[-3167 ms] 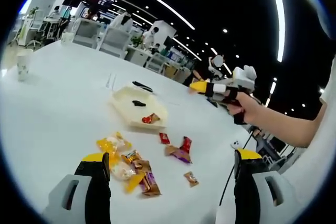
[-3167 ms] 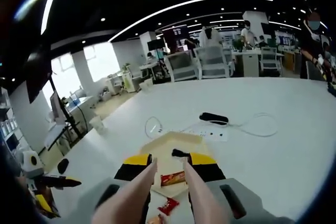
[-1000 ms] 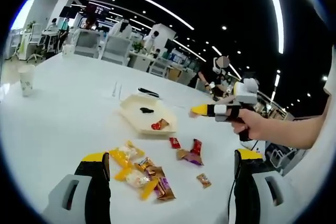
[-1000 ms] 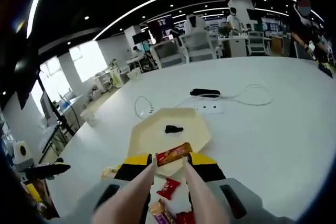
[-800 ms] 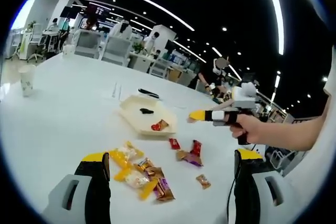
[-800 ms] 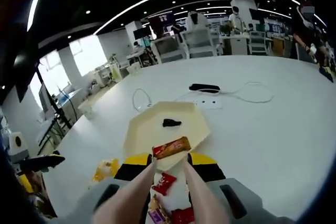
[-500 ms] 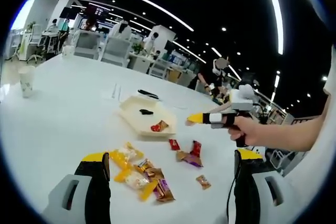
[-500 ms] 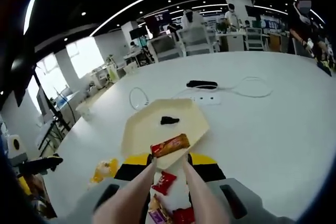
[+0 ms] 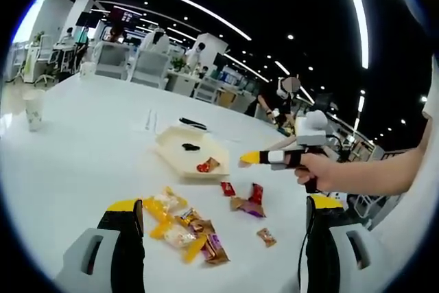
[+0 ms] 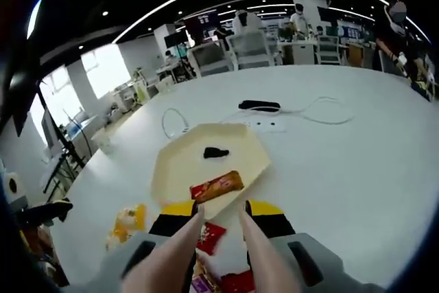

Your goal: Place the target food into the container with the food tongs after gripping and lifting it, then release it inside without dropping or visibly crushing the food.

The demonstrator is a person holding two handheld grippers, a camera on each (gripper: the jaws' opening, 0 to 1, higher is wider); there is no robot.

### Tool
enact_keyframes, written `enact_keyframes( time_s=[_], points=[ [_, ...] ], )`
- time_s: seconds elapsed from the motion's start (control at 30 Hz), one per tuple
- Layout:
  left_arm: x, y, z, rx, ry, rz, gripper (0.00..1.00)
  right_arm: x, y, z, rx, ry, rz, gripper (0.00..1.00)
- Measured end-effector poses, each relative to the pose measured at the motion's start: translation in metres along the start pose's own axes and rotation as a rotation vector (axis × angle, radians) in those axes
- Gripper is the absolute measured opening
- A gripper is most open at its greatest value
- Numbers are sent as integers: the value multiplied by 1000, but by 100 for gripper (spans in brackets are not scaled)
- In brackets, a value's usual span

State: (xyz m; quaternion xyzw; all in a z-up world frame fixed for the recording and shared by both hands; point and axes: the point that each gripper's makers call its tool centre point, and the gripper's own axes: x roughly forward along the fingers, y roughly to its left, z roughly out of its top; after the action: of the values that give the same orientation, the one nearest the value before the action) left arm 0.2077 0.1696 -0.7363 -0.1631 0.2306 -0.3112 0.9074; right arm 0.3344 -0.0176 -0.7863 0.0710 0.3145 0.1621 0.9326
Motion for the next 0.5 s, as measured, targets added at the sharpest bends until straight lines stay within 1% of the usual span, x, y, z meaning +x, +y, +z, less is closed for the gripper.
enact_keyframes(
  time_s=[0.1, 0.23, 0.43, 0.5],
  points=[
    [-1, 0, -2, 6, 10, -1, 99, 1, 0, -4, -22, 11, -4, 27],
    [-2, 2, -4, 6, 18, 4, 99, 2, 1, -10, -1, 19, -6, 27],
    [-1, 3, -4, 1, 18, 5, 99, 5, 11, -17, 8, 31, -3, 27],
    [-1, 2, -4, 0, 21, 4, 99, 5, 12, -18, -24, 32, -9, 27]
  ],
)
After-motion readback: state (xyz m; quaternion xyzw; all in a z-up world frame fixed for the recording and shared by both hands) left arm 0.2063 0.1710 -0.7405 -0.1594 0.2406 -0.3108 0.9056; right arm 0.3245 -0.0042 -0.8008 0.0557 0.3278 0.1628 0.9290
